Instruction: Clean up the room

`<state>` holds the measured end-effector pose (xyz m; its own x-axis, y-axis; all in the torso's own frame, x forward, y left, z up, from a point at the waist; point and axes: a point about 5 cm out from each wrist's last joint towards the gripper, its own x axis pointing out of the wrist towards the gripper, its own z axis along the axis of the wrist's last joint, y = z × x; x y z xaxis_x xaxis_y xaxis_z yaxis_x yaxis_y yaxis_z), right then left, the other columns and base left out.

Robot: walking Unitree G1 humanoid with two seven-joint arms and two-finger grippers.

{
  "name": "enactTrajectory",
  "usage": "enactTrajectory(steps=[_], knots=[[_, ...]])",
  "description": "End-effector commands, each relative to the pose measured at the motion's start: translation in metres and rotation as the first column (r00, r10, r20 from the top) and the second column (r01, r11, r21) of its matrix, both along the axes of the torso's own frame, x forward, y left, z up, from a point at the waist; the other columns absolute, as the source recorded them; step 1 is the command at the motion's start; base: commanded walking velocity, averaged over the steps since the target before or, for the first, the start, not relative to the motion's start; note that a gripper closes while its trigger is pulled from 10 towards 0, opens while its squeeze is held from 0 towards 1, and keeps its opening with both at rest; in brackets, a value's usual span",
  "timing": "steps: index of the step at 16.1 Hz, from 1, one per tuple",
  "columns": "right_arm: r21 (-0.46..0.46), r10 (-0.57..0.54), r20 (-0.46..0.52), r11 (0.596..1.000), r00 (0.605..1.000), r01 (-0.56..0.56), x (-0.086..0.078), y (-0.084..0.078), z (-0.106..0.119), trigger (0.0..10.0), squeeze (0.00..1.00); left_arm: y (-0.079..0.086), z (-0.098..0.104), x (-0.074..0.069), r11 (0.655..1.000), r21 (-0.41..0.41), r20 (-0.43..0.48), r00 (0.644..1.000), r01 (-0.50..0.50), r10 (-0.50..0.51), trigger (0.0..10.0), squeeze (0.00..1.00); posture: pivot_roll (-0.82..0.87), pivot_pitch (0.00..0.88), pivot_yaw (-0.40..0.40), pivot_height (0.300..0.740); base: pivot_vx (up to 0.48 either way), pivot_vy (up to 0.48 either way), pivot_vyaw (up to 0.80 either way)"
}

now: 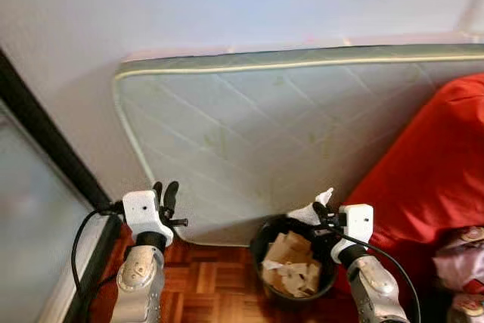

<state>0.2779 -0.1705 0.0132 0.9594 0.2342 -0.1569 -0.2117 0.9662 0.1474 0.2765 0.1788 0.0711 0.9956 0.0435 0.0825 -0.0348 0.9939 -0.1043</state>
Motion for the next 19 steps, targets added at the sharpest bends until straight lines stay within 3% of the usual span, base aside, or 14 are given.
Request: enactTrajectory(steps=[1,8,19], knots=[[0.004,0.000,0.017,1.000,1.000,-0.001,0.0016,0.0012,0.0026,10.0,0.00,0.0036,0.0004,-0.0005,1.000,0.016,-0.003,1.000,-0.010,0.010,10.0,0.00,-0.01,0.000,0.054,0.740,0.000,0.000,0.00],[0.001,-0.001,0.017,1.000,1.000,0.001,-0.0003,0.0014,0.0013,10.0,0.00,0.0022,-0.0006,-0.0010,1.000,0.008,-0.006,1.000,0.007,-0.007,10.0,0.00,-0.02,0.000,0.063,0.740,0.000,0.000,0.00],[-0.005,0.004,0.014,1.000,1.000,-0.004,0.0003,0.0009,0.0020,10.0,0.00,0.0020,0.0009,-0.0007,1.000,0.004,0.002,1.000,0.010,-0.010,10.0,0.00,-0.02,0.000,0.056,0.740,0.299,0.000,-0.12]])
